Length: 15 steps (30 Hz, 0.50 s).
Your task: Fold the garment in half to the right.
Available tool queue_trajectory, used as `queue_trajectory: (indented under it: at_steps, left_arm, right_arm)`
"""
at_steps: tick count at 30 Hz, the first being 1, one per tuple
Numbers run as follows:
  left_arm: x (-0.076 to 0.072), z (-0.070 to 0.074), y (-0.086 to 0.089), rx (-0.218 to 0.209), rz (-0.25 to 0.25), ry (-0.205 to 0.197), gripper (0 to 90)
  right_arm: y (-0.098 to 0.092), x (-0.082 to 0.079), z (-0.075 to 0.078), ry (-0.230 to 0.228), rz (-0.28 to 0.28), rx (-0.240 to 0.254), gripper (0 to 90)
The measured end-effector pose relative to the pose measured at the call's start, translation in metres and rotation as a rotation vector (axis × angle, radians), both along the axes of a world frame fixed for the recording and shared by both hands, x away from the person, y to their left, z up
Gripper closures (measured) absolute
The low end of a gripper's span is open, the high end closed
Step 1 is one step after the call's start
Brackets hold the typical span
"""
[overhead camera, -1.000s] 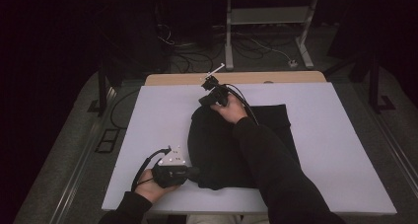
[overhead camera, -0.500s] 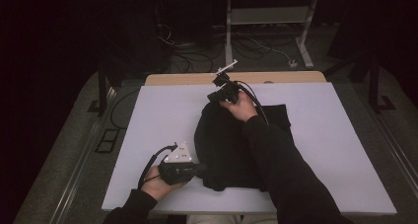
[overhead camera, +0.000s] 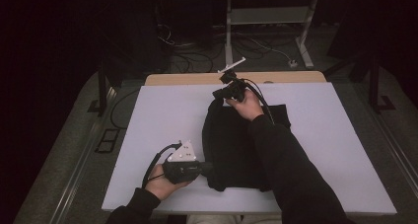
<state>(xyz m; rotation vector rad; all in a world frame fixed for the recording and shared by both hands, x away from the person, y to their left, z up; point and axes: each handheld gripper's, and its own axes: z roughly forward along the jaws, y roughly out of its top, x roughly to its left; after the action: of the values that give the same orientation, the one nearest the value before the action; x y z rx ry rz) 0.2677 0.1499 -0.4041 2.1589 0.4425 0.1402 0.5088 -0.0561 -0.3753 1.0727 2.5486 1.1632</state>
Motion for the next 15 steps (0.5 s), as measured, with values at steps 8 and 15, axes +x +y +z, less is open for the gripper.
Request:
queue_trajectory:
  at_steps: [8,15]
  left_arm:
    - [0.002,0.003,-0.011,-0.011,-0.020,-0.006,84.6]
    - [0.003,0.006,-0.020,-0.024,-0.040,-0.016,84.6]
  right_arm:
    - [-0.014,-0.001,0.001,-0.004,-0.017,0.008,83.2]
    - [-0.029,-0.003,0.003,-0.012,-0.035,0.021,83.2]
